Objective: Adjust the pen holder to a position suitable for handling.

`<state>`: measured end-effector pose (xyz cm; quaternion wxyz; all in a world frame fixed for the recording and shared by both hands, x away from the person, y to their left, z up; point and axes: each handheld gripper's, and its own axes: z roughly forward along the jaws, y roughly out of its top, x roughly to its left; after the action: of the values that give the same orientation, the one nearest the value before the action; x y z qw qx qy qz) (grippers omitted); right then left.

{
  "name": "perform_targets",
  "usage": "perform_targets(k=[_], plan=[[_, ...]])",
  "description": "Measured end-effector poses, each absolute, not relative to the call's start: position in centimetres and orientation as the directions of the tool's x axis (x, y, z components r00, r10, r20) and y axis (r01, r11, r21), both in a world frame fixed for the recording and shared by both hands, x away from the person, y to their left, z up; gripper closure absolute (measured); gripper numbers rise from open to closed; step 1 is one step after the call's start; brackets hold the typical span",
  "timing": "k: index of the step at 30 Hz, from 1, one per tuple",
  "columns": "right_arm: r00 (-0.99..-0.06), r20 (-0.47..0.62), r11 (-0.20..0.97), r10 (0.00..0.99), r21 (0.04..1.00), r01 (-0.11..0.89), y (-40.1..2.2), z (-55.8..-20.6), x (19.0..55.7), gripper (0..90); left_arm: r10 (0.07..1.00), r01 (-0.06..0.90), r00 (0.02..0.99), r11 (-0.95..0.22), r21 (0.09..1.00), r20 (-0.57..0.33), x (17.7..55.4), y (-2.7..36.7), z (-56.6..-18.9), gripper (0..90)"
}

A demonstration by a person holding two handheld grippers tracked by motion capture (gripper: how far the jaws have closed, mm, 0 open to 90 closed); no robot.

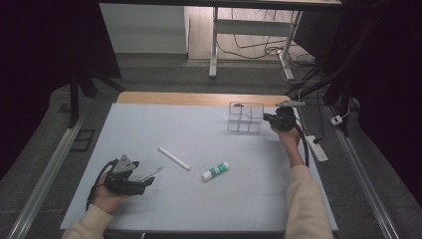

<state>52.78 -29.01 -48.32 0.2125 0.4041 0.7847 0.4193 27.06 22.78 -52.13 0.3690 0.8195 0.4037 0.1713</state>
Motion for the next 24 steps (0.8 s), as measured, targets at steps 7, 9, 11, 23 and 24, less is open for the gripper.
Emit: perform_targets(k=[7, 9, 11, 23, 24], plan=[[-0.603, -0.003, 0.343, 0.798, 0.825, 0.450, -27.3, -48.2, 52.8, 88.7, 0.785, 0.533, 0.619, -0.404, 0.743, -0.017, 27.1, 22.8, -52.2, 17.6], [-0.608, -0.006, 0.349, 0.794, 0.823, 0.448, -26.8, -48.2, 52.9, 88.8, 0.785, 0.533, 0.619, -0.403, 0.744, -0.017, 27.1, 22.8, -52.1, 17.6], [-0.611, -0.005, 0.350, 0.792, 0.823, 0.447, -26.4, -48.2, 52.9, 88.7, 0.785, 0.532, 0.620, -0.405, 0.744, -0.016, 27.1, 22.7, -52.1, 17.6], [-0.637, -0.010, 0.370, 0.771, 0.821, 0.435, -23.7, -48.2, 53.1, 88.7, 0.782, 0.530, 0.623, -0.408, 0.743, -0.016, 27.1, 22.6, -52.2, 17.6], [-0.640, -0.011, 0.373, 0.769, 0.821, 0.433, -23.5, -48.2, 53.1, 88.7, 0.781, 0.530, 0.624, -0.408, 0.743, -0.016, 27.1, 22.6, -52.2, 17.6]])
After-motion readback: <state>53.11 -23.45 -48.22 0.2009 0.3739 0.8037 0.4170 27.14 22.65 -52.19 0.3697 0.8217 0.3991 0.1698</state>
